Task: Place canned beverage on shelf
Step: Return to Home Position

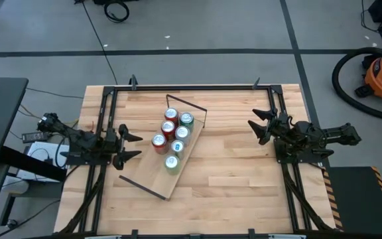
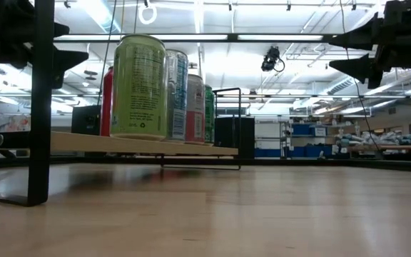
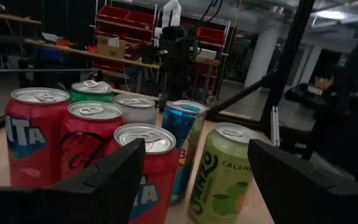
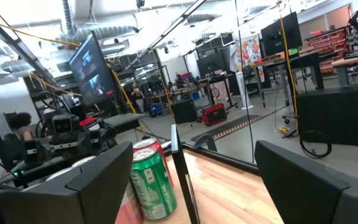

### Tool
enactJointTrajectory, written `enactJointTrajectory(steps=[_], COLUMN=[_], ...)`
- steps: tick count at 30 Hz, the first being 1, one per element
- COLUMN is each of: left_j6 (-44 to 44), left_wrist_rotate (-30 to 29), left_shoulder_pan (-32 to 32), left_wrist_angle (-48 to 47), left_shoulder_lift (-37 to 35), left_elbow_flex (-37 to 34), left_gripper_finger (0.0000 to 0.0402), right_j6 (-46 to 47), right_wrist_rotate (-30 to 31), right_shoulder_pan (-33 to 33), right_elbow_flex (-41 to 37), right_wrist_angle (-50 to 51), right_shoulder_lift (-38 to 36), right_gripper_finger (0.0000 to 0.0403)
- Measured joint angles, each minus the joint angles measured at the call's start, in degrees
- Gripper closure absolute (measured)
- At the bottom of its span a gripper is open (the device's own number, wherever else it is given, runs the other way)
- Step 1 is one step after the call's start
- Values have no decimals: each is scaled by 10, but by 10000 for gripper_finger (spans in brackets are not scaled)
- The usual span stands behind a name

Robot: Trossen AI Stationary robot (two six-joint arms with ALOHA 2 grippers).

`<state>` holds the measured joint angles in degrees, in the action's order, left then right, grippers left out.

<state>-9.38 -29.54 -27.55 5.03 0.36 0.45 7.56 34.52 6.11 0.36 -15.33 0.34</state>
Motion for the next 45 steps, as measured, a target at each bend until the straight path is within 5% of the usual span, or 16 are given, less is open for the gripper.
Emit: enactJointTrajectory(steps=[45], left_j6=[-16], left_wrist_rotate=[-2], left_shoulder_pan=[0], left_wrist_angle=[3], left_shoulder_lift=[0], left_elbow_flex=[0], left_gripper_finger=[106], right_j6=[0], right_wrist_rotate=[-1], right_shoulder_pan=[0], right_elbow_flex=[0], right_wrist_angle=[0], right_shoulder_lift=[0], right_gripper_finger=[55])
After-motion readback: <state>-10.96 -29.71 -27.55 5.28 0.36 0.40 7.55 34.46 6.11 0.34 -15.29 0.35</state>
